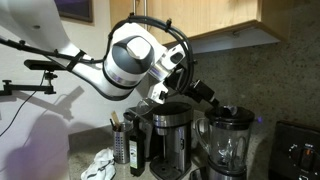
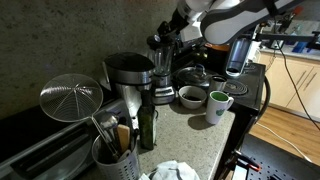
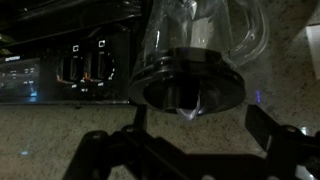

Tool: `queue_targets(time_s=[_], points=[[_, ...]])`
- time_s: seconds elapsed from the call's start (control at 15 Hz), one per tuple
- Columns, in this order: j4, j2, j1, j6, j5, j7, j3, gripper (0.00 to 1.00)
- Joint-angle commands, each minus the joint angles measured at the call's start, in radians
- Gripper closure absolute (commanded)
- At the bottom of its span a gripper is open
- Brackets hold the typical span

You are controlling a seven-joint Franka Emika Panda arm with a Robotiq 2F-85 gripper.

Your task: Uncover the blender and put the lid on the counter

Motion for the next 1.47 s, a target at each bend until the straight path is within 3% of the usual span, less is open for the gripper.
queue_targets(time_s=[0.0,0.47,1.0,1.4], points=[[0.037,-0.006,-0.047,-0.009,-0.147,0.136,0.021,0.00],[0.038,0.001,-0.079,-0.017,-0.339,0.323,0.015,0.00],[0.066,0.058,-0.073,-0.016,-0.404,0.442,0.013,0.00],[0.157,0.140,-0.063,-0.023,-0.484,0.521,0.011,0.00]])
